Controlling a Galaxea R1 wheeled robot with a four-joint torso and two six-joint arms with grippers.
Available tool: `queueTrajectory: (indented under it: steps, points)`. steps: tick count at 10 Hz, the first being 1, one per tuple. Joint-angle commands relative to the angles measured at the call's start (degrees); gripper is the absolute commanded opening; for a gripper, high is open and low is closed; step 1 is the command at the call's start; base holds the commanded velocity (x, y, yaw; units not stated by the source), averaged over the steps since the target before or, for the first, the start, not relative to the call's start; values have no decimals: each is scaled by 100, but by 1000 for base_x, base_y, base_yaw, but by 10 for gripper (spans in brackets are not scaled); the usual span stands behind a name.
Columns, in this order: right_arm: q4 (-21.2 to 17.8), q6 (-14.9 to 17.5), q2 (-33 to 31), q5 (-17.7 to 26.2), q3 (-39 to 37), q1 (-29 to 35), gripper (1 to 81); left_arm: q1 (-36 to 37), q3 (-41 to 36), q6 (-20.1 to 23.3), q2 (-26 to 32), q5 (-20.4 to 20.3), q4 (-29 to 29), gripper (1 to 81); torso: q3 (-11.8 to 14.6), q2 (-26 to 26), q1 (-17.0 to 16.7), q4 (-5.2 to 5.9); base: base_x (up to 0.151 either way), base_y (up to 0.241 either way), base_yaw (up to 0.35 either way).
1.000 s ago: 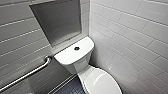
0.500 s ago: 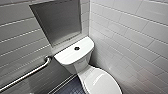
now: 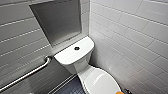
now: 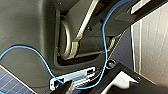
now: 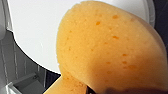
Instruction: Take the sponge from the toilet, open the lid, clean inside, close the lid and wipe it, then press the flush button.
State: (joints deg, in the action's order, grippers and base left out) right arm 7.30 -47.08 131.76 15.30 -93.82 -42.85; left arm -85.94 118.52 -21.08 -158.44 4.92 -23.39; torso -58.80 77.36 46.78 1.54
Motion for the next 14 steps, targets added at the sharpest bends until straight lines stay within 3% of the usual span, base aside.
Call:
queueTrajectory:
  steps: [1, 4, 5, 7, 9, 11, 14]
  points:
    - [131, 23, 337, 1089, -575, 1000, 10, -112, -100, 16, 31, 430, -7, 811, 0, 0, 0, 0, 0, 0, 0]
    - [201, -12, 740, 1308, -724, 1730, 10, -103, -83, 16, 31, 430, -7, 811, 0, 0, 0, 0, 0, 0, 0]
    - [219, -21, 853, 1562, -767, 1915, 10, -103, -74, 16, 31, 430, -7, 811, 0, 0, 0, 0, 0, 0, 0]
    - [228, -12, 1292, 1652, -1214, 2074, 10, -94, -74, 16, 23, 430, -7, 811, 0, 0, 0, -2, 0, 0, 0]
    - [324, -3, 1716, 1564, -1533, 2100, 10, -94, -21, 25, 5, 430, 1, 811, -2, 0, 0, -2, 0, 0, 0]
    - [816, -29, 2452, 1485, -1988, 2222, 10, -94, -13, 16, -4, 430, -7, 811, -2, 0, 0, -2, 0, 0, 0]
    - [825, -29, 3376, 1196, -2920, 2390, 10, -94, -4, 24, -4, 430, -7, 811, -2, -2, 0, -2, 0, 0, 0]
